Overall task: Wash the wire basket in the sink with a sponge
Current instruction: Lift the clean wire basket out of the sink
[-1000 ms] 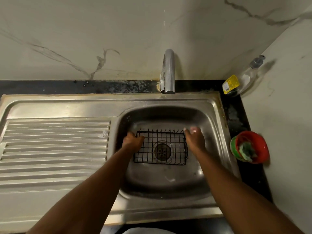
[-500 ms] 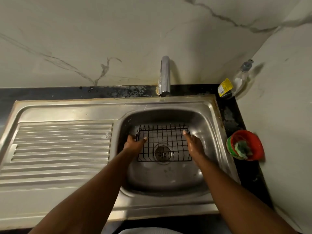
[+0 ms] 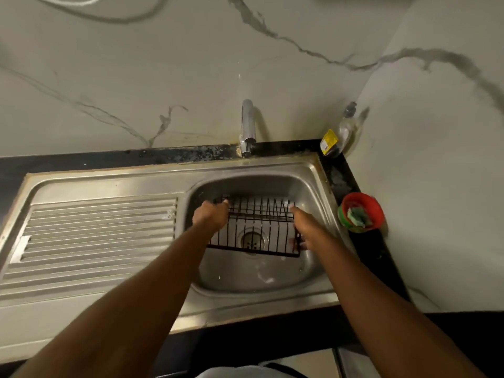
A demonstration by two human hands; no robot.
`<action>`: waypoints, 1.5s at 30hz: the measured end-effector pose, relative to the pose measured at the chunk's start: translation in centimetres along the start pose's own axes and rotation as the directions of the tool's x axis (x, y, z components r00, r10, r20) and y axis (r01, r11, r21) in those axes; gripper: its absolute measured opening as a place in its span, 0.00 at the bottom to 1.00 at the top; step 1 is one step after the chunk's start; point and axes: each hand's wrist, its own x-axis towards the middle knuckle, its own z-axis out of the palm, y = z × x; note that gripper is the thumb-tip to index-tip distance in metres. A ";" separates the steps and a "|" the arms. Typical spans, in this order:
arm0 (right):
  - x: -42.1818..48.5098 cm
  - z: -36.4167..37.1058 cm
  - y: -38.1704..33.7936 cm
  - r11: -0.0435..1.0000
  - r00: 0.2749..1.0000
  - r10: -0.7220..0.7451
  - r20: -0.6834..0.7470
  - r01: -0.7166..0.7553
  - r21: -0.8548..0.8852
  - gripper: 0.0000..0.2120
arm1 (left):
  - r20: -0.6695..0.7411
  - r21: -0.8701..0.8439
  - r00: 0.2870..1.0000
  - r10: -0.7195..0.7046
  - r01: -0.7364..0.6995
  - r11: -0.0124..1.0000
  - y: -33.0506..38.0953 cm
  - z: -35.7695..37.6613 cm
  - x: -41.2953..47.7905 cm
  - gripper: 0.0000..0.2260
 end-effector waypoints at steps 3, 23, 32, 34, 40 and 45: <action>-1.6 -0.3 0.1 0.884 0.834 -0.451 -0.317 0.466 -0.031 0.35 | -0.214 -0.255 0.933 0.290 -0.340 0.905 -0.7 0.2 -1.8 0.24; -3.8 3.1 0.9 0.932 0.851 -0.363 -0.379 0.338 -0.133 0.33 | -0.025 -0.080 0.927 0.374 -0.375 0.923 -2.2 -3.5 -1.7 0.20; -4.1 1.8 -0.9 0.943 0.850 -0.320 -0.418 0.242 -0.229 0.40 | -0.135 -0.066 0.918 0.372 -0.383 0.922 -1.6 -3.4 -2.8 0.19; -4.2 1.7 -1.1 0.938 0.847 -0.340 -0.410 0.272 -0.216 0.41 | -0.129 -0.078 0.891 0.436 -0.447 0.891 -0.9 -4.3 -3.2 0.18; -4.8 2.8 -0.9 0.882 0.766 -0.463 -0.445 0.450 -0.141 0.36 | -0.243 -0.097 0.851 0.465 -0.499 0.861 -1.7 -5.5 -3.5 0.16; -6.4 5.7 -2.4 0.869 0.793 -0.482 -0.372 0.486 -0.090 0.33 | -0.297 -0.136 0.873 0.387 -0.440 0.888 -4.3 -7.8 -3.4 0.16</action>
